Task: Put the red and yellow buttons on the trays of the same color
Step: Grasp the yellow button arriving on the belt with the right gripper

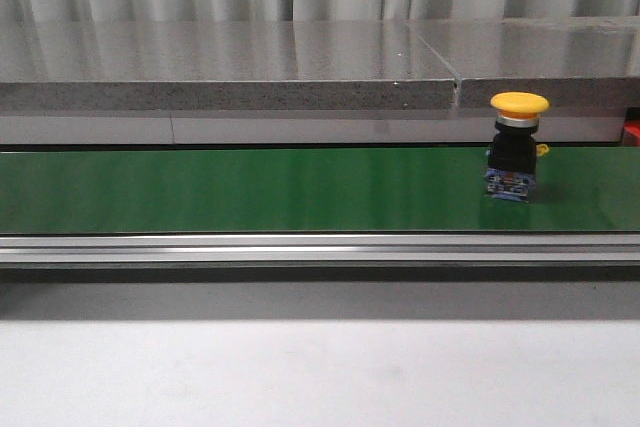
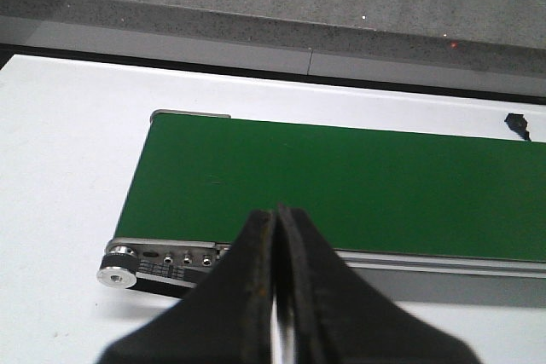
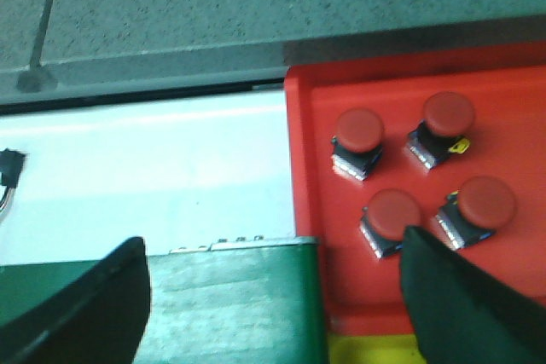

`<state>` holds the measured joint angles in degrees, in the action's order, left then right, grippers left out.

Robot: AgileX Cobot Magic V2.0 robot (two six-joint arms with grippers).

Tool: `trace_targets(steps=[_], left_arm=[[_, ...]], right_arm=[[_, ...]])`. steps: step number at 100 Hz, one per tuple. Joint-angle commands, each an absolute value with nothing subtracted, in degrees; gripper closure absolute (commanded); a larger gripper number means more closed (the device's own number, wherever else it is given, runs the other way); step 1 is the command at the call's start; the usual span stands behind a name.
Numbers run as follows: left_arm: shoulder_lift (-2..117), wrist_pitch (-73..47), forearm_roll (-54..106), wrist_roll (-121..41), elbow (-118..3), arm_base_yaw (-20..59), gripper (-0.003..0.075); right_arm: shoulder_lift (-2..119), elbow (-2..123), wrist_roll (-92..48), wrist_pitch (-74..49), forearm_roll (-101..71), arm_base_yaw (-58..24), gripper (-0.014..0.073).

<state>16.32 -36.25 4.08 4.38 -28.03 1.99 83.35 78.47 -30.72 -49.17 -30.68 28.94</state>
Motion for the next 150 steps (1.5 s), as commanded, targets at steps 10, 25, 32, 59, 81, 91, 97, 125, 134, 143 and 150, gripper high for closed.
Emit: trace_targets(steps=[10, 25, 32, 59, 81, 91, 97, 125, 134, 143, 150], left_arm=[[16.8, -32.4, 4.6, 4.5, -29.4, 2.5, 0.0739], [16.8, -32.4, 4.6, 4.5, -29.4, 2.5, 0.0739], [16.8, -32.4, 4.6, 4.5, -29.4, 2.5, 0.0739], [16.8, -32.4, 4.6, 4.5, -29.4, 2.5, 0.0739], [16.8, -32.4, 4.6, 4.5, -29.4, 2.5, 0.0739], [16.8, -32.4, 4.6, 4.5, -29.4, 2.5, 0.0739], [16.8, -32.4, 4.6, 4.5, -29.4, 2.5, 0.0739], [16.8, -32.4, 4.6, 4.5, -29.4, 2.5, 0.0739], [16.8, -32.4, 4.6, 4.5, -29.4, 2.5, 0.0739], [16.8, -32.4, 4.6, 4.5, -29.4, 2.5, 0.0739], [16.8, -32.4, 4.6, 4.5, -29.4, 2.5, 0.0739]], right_arm=[[74.2, 70.0, -32.0, -45.6, -32.8, 25.6, -0.0001], [70.1, 62.8, -33.6, -45.0, -32.8, 22.6, -0.0001], [69.2, 60.5, -34.1, -45.2, -32.8, 21.2, -0.0001], [69.0, 52.5, -39.0, -42.4, -32.8, 14.0, -0.0001], [70.3, 50.4, -42.1, -38.0, -32.8, 8.6, -0.0001], [71.7, 50.4, -42.5, -36.6, -32.8, 6.6, -0.0001], [72.6, 50.4, -42.5, -35.8, -32.8, 5.8, -0.0001], [77.6, 50.8, -42.7, -30.7, -35.4, 5.0, -0.0001], [78.7, 50.8, -43.1, -28.7, -35.9, 4.8, -0.0001], [79.7, 50.8, -43.1, -27.5, -36.0, 4.7, 0.0001], [80.2, 50.8, -43.1, -26.8, -36.1, 4.6, 0.0002]])
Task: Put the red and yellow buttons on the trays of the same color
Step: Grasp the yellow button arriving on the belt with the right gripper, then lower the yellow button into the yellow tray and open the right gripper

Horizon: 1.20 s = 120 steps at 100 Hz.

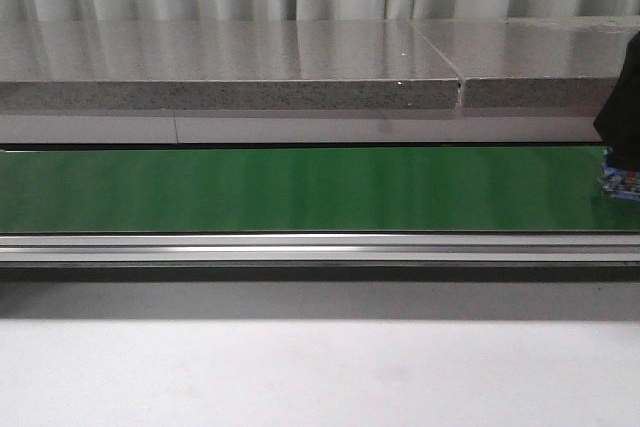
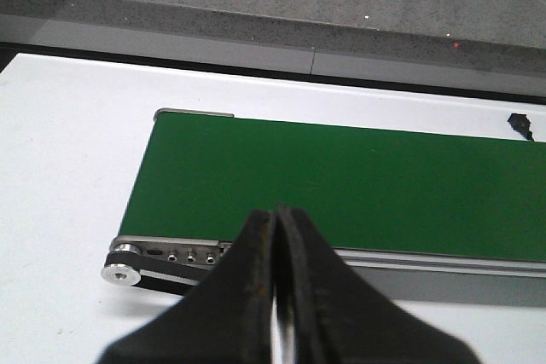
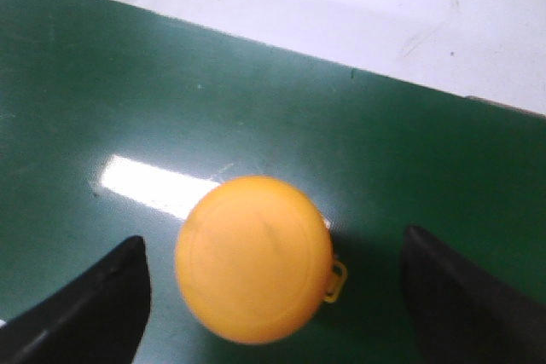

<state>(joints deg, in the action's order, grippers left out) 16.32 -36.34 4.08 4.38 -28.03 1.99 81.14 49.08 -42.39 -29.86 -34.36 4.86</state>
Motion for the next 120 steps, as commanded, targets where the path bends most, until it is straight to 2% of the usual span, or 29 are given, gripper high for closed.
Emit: trace_targets(steps=[1, 8, 15, 32, 41, 87, 101, 120], left_arm=[[16.8, -32.4, 4.6, 4.5, -29.4, 2.5, 0.0739], [16.8, -32.4, 4.6, 4.5, -29.4, 2.5, 0.0739], [16.8, -32.4, 4.6, 4.5, -29.4, 2.5, 0.0739], [16.8, -32.4, 4.6, 4.5, -29.4, 2.5, 0.0739], [16.8, -32.4, 4.6, 4.5, -29.4, 2.5, 0.0739], [16.8, -32.4, 4.6, 4.5, -29.4, 2.5, 0.0739], [16.8, -32.4, 4.6, 4.5, -29.4, 2.5, 0.0739], [16.8, -32.4, 4.6, 4.5, -29.4, 2.5, 0.0739]], right_arm=[[80.3, 50.8, -43.1, -26.6, -36.1, 4.6, 0.0003], [80.7, 50.8, -43.1, -25.8, -36.4, 4.6, 0.0033], [81.0, 50.8, -43.1, -25.6, -36.5, 4.6, 0.0104], [81.0, 50.8, -43.1, -25.8, -36.5, 4.6, 0.0367], [81.0, 50.8, -43.1, -26.0, -36.5, 4.6, 0.0448], [75.6, 50.8, -42.8, -27.3, -36.5, 6.0, 0.0461], [71.0, 50.8, -40.3, -28.4, -36.5, 10.6, 0.0461], [65.9, 50.8, -37.4, -28.5, -36.5, 20.9, 0.0461]])
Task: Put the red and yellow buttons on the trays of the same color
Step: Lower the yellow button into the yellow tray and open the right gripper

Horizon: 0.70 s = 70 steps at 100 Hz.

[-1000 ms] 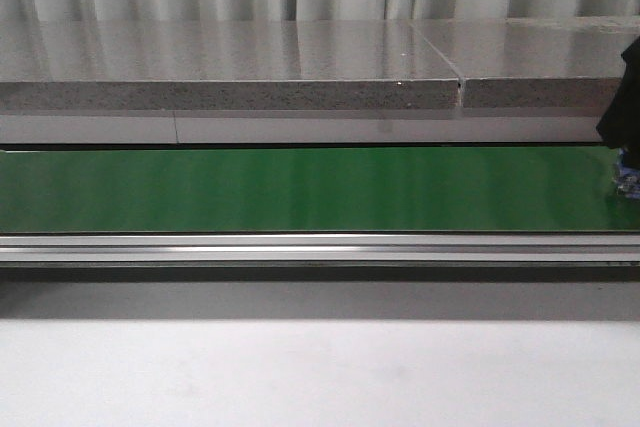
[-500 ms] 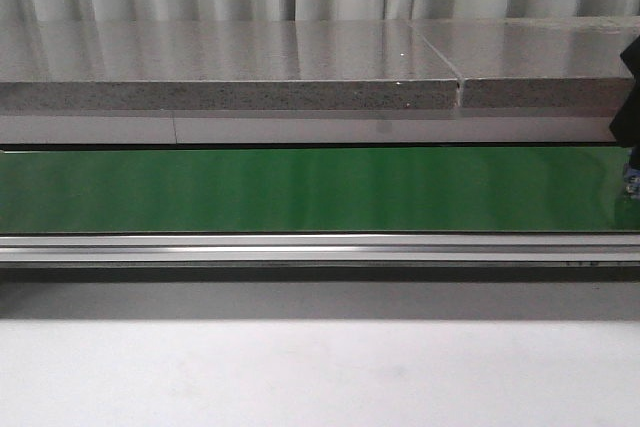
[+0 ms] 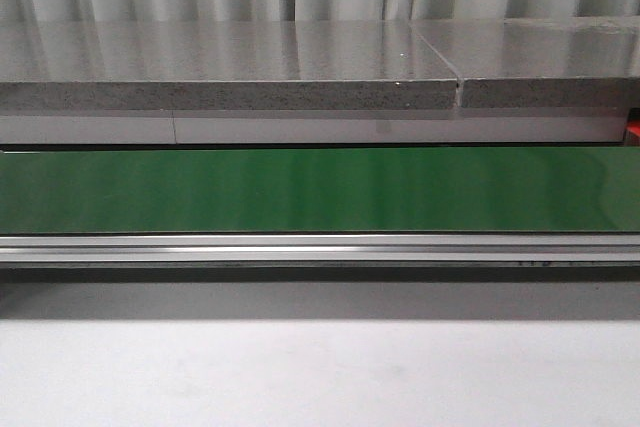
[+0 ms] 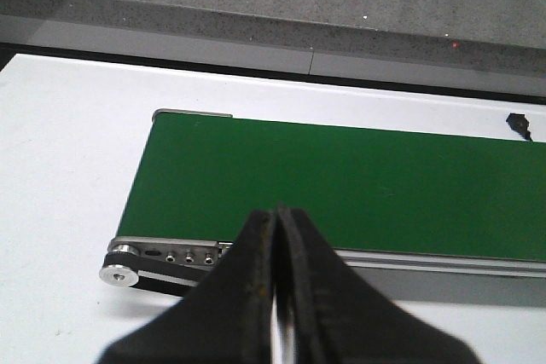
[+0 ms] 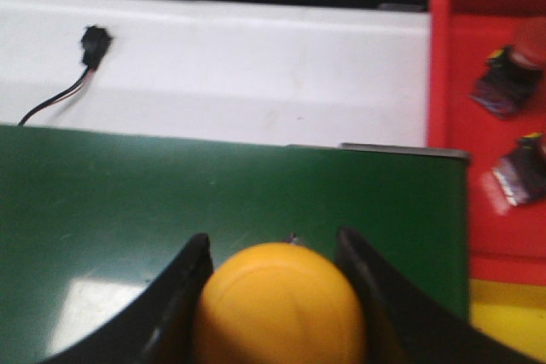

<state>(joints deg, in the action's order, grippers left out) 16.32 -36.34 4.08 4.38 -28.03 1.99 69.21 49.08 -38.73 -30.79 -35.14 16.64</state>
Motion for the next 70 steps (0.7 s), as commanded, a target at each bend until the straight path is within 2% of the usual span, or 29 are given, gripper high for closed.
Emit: trace_targets(steps=[1, 31, 47, 70], left_arm=[[16.8, -32.4, 4.6, 4.5, -29.4, 2.5, 0.0739], [16.8, -32.4, 4.6, 4.5, -29.4, 2.5, 0.0739], [16.8, -32.4, 4.6, 4.5, -29.4, 2.5, 0.0739], [16.8, -32.4, 4.6, 4.5, -29.4, 2.5, 0.0739]], right_arm=[[65.7, 50.8, -37.2, -28.3, -36.5, 21.7, 0.0461], [65.0, 50.8, -29.8, -18.3, -36.5, 36.5, 0.0461], [67.0, 50.8, -29.7, -8.1, -36.5, 40.4, 0.0461], [73.1, 50.8, -29.7, -6.5, -36.5, 45.3, 0.0461]])
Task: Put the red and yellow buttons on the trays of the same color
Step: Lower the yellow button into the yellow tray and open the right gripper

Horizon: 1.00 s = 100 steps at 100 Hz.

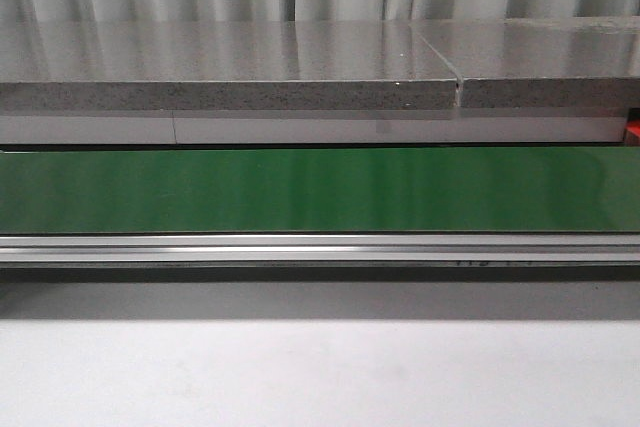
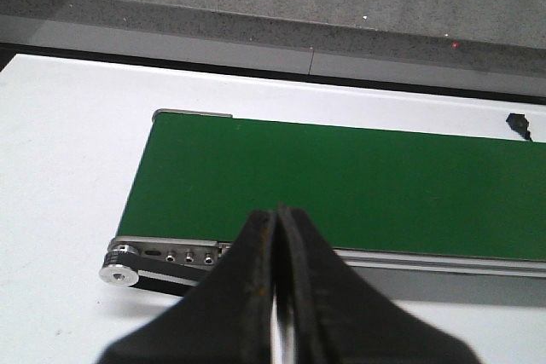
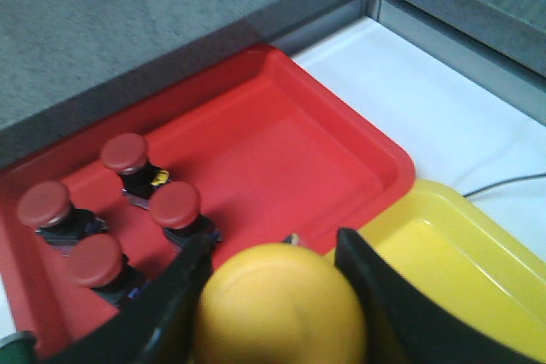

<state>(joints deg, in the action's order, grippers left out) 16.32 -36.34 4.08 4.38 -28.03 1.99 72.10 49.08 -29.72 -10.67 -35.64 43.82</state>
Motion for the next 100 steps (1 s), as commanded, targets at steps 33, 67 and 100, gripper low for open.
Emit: trace_targets(steps=[33, 67, 100], left_arm=[[16.8, -32.4, 4.6, 4.5, -29.4, 2.5, 0.0739], [16.8, -32.4, 4.6, 4.5, -29.4, 2.5, 0.0739], [16.8, -32.4, 4.6, 4.5, -29.4, 2.5, 0.0739]], right_arm=[[80.1, 49.6, -29.5, -7.6, -36.5, 49.9, 0.0461], [85.0, 46.3, -29.5, -6.6, -39.7, 50.8, 0.0462], [89.6, 45.6, -29.5, -6.8, -40.3, 50.7, 0.0462]])
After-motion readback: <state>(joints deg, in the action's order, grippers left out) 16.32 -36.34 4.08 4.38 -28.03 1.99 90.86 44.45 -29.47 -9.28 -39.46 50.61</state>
